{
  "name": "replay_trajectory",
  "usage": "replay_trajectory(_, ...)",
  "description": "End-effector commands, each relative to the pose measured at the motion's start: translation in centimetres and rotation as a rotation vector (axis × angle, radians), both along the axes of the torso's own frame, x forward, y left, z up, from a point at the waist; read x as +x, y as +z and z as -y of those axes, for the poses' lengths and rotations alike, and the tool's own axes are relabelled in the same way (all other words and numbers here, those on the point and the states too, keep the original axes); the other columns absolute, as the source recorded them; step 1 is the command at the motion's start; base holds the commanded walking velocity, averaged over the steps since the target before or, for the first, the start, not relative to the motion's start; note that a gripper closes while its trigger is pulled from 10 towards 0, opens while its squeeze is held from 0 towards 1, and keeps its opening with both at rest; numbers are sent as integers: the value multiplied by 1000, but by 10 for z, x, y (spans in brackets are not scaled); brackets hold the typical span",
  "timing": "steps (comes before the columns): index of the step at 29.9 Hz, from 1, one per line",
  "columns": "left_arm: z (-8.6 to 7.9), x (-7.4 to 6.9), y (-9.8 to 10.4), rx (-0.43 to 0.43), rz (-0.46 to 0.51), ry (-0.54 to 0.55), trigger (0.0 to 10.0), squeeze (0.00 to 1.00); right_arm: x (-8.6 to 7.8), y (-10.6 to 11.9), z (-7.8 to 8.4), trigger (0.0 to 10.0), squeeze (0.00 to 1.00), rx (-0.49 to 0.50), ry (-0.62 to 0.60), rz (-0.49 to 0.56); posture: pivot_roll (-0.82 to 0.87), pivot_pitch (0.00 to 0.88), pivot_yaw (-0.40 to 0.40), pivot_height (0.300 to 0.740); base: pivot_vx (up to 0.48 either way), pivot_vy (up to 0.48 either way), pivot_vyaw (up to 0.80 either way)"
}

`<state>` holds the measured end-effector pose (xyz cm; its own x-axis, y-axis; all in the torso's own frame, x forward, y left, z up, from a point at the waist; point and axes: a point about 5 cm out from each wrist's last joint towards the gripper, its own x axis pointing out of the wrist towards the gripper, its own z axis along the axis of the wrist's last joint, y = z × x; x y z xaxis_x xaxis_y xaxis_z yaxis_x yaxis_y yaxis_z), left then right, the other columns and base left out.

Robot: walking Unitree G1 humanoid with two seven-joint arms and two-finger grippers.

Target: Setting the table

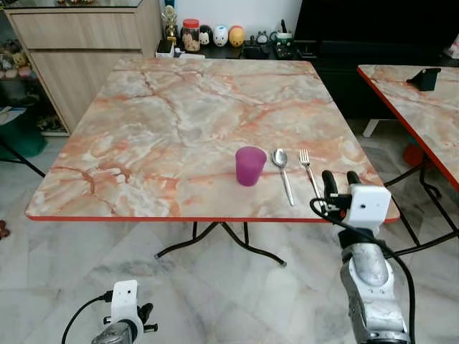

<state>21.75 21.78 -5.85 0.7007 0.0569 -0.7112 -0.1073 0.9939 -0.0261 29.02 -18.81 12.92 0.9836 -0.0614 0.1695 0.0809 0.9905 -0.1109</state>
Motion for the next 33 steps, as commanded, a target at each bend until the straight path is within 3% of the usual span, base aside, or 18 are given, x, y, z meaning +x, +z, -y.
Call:
replay_trajectory(1,-4,-7,-4,25,-40,-14,10000,0,1,-1,5,10000,0,18,-19,-16,28,0,-37,740,0,0,0)
replay_trajectory(7,-21,-26,-9,33,-55,52,10000,0,1,-7,9,10000,0,11,-38,-39,47,0,-36,740,0,0,0)
replay_trajectory(9,-31,-41,-14,37,-87,83,10000,0,2,-7,8,10000,0,19,-41,-40,43,0,-34,740,0,0,0)
replay_trajectory(13,-34,-50,-17,35,-99,95,10000,0,5,-6,6,10000,0,23,-32,-35,43,0,-34,740,0,0,0)
replay_trajectory(20,-33,-53,-18,22,-103,101,10000,0,8,-5,5,10000,0,27,-28,-30,45,0,-34,740,146,0,0)
replay_trajectory(33,-26,-43,-16,14,-92,79,10000,0,10,-6,2,10000,0,15,-13,-30,41,0,-34,740,275,0,0)
